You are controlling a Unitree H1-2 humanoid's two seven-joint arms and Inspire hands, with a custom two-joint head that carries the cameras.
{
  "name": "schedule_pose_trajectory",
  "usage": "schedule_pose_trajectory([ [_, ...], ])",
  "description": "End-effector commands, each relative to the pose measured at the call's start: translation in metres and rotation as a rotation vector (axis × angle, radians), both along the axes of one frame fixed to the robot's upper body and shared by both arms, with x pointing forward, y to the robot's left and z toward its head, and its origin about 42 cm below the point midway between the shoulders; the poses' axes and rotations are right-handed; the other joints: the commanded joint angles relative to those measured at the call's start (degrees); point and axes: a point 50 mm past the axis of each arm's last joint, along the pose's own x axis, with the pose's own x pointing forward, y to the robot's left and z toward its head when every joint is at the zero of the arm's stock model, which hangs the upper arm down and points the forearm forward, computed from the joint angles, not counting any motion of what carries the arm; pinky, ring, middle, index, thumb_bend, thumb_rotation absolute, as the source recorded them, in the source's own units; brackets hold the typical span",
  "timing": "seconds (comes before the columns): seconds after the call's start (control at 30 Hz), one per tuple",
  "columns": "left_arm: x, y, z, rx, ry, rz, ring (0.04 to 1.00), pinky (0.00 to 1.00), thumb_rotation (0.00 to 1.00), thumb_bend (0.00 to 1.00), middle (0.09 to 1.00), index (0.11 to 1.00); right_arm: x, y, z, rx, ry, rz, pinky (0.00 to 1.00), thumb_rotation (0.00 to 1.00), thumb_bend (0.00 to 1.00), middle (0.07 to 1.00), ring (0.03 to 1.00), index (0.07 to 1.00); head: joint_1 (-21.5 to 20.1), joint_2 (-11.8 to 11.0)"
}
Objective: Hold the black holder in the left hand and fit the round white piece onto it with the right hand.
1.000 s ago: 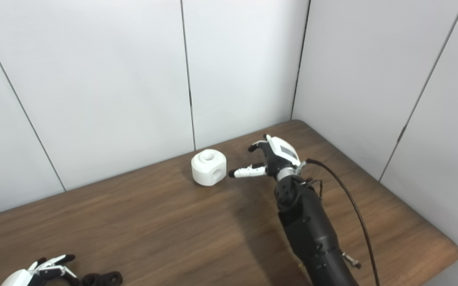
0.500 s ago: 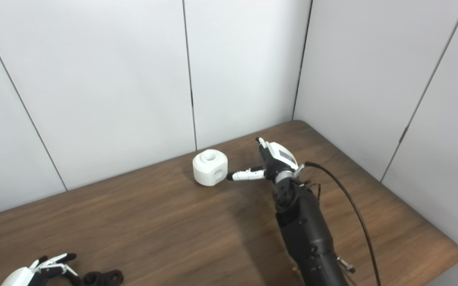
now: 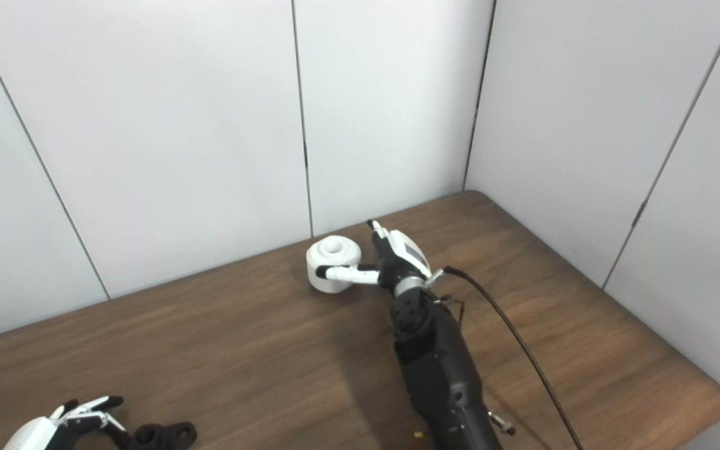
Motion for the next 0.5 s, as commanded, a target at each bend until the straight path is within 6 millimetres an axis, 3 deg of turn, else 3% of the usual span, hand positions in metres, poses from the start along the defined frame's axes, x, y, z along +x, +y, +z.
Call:
schedule_pose_trajectory([
  [0.0,0.004,0.0,-0.004,0.021,0.026,0.008,0.869,1.0,0.04,0.52,0.86,0.482,0.012,0.005,0.024,-0.02,-0.081,-0.01,1.0,0.63,1.0,1.0,1.0,1.0,0.13,-0.15],
  [0.47,-0.001,-0.001,-0.007,0.007,0.03,0.019,0.874,1.0,0.04,0.52,0.86,0.482,0.037,0.033,0.017,-0.036,-0.08,-0.036,1.0,0.64,1.0,1.0,1.0,1.0,1.35,-0.67],
])
